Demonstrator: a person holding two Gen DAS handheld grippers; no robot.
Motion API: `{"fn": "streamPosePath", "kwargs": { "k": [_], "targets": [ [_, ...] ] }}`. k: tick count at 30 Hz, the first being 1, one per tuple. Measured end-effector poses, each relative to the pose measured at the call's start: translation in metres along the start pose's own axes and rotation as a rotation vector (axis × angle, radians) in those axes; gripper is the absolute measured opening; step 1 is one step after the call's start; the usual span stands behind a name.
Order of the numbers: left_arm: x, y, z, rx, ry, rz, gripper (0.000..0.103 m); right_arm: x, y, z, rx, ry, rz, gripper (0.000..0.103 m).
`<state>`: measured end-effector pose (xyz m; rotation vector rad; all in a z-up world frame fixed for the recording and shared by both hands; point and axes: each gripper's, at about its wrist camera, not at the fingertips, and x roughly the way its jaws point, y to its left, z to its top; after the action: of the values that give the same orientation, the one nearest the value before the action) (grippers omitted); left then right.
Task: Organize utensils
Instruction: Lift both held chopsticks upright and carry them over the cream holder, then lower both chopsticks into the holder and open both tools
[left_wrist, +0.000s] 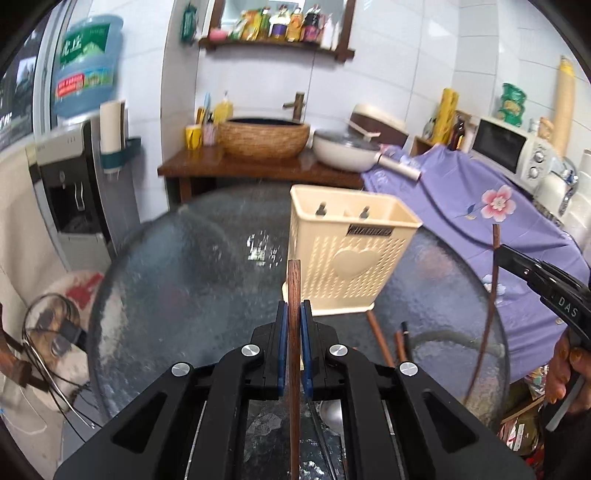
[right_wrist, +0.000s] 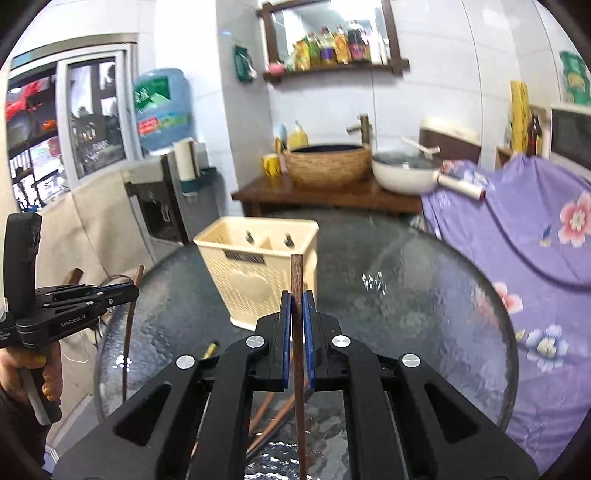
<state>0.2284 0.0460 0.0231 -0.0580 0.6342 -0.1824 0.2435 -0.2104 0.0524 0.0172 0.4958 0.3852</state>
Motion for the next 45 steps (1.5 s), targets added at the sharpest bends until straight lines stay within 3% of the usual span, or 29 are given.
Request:
{"fn": "streamPosePath", "kwargs": {
  "k": [8, 18, 28, 32, 39, 45],
  "targets": [
    [-0.037, -0.008, 0.006, 0.059, -0.068, -0.004, 0.007, -0.026, 0.011, 0.014, -0.032, -0.043, 0.040, 0.007],
    [-0.061, -0.007, 0.028, 0.036, -0.133, -0.020, 0.007, -0.031, 0.018, 0.043, -0.031, -0.046, 0.103, 0.007],
    [-0.080, -0.021, 0.102, -0.012, -0.252, -0.072, 0.007, -0.025, 0.017, 0.134, 0.034, -0.117, 0.194, 0.007],
    [-0.084, -0.031, 0.134, -0.013, -0.305, -0.058, 0.007, -0.023, 0.020, 0.174, 0.031, -0.157, 0.177, 0.007],
    [-0.065, -0.036, 0.179, -0.039, -0.349, 0.021, 0.007, -0.011, 0.013, 0.206, 0.030, -0.226, 0.128, 0.007],
    [-0.025, -0.030, 0.168, -0.060, -0.295, 0.038, 0.007, 0.029, 0.001, 0.184, 0.044, -0.170, 0.092, 0.007]
  ]
}}
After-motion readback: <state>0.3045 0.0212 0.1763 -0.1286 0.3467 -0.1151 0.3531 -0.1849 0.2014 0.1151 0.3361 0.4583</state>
